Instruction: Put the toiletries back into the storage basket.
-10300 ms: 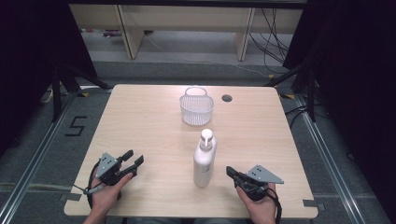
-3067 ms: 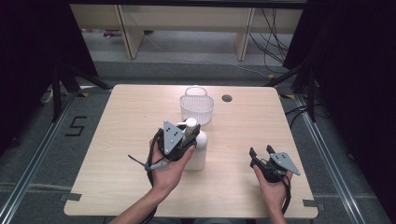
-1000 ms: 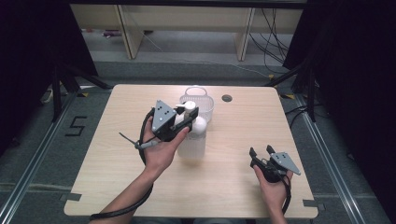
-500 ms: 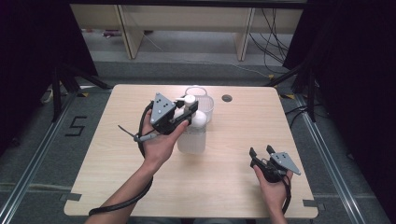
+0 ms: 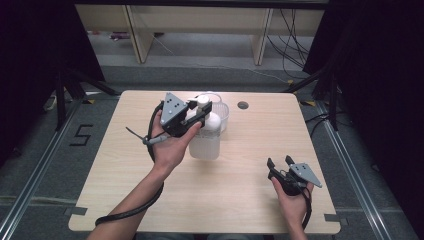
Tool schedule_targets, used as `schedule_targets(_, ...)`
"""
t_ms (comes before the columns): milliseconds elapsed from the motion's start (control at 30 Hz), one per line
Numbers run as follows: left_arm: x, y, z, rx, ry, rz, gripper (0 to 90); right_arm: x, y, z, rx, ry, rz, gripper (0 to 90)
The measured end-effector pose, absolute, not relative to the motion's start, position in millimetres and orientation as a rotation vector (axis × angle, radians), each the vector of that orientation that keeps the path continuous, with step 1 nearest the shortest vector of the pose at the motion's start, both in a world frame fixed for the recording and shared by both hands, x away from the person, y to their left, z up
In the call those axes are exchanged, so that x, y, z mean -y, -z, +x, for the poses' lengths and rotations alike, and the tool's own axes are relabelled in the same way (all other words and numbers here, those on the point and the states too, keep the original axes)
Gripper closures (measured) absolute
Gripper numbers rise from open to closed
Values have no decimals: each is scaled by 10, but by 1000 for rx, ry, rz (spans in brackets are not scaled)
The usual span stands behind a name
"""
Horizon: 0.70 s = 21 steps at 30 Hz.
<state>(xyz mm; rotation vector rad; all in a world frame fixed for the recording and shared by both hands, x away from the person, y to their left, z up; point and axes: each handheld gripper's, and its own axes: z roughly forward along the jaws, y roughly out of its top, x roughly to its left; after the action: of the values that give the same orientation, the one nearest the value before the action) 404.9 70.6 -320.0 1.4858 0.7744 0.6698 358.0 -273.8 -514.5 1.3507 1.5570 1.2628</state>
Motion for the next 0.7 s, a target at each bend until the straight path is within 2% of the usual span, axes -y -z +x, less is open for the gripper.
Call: schedule_targets(700,-713,3029,4201,-760,-696,1467,592,2739,5141,3575,-1561,-1278,1364,297)
